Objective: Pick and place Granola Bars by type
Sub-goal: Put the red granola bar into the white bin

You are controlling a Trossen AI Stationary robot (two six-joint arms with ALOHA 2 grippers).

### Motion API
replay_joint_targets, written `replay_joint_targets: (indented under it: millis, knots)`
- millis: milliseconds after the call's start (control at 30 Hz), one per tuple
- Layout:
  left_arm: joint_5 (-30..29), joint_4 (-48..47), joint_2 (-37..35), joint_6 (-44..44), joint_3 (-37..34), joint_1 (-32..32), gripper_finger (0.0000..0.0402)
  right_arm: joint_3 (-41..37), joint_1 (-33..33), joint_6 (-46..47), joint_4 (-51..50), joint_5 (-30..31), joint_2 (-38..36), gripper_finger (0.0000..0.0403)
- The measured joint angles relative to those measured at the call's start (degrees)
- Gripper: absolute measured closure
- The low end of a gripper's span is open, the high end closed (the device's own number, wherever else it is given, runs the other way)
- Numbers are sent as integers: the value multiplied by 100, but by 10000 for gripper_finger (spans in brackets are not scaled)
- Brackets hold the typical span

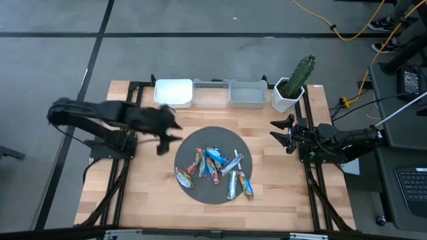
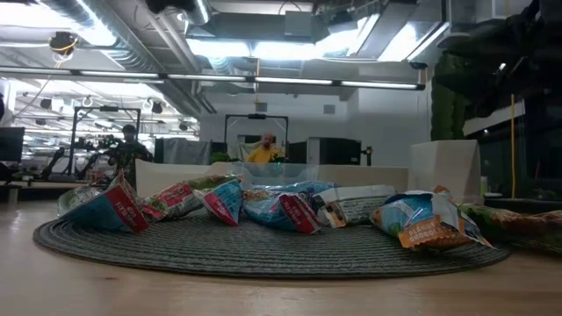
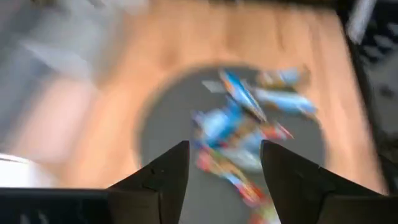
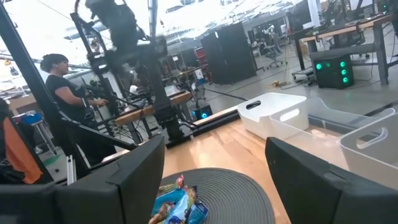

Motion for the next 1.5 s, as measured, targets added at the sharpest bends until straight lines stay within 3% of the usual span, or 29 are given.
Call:
replay_joint_targets:
  millis: [100, 167, 300, 433, 600, 700, 1033, 1267, 1500]
  knots:
    - [534, -315, 659, -389, -7, -132, 214, 0, 0, -4, 9, -8, 1, 123]
    - [580, -589, 1127, -404, -11, -325, 214, 0, 0, -4, 9, -14, -1, 123]
    - [655, -1105, 1962, -46, -14, -779, 207, 0, 0, -8, 9, -143, -1, 123]
    - [829, -1227, 2628, 296, -14, -1123, 175, 0, 2, -21, 8, -164, 0, 123]
    - [1018, -1192, 3142, 236, -14, -1366, 118, 0, 2, -17, -12, -164, -1, 123]
    - [762, -1037, 3343, 300, -14, -1433, 92, 0, 2, -8, -87, -165, 0, 123]
    - [529, -595, 4008, 578, -14, -1447, 80, 0, 1, 16, -216, -253, -1, 123]
    - [763, -314, 4429, 579, -11, -1421, 126, 0, 2, 23, -234, -664, -1, 123]
    - [649, -519, 4501, 401, -4, -1421, 258, 0, 2, 38, -236, -754, -1, 123]
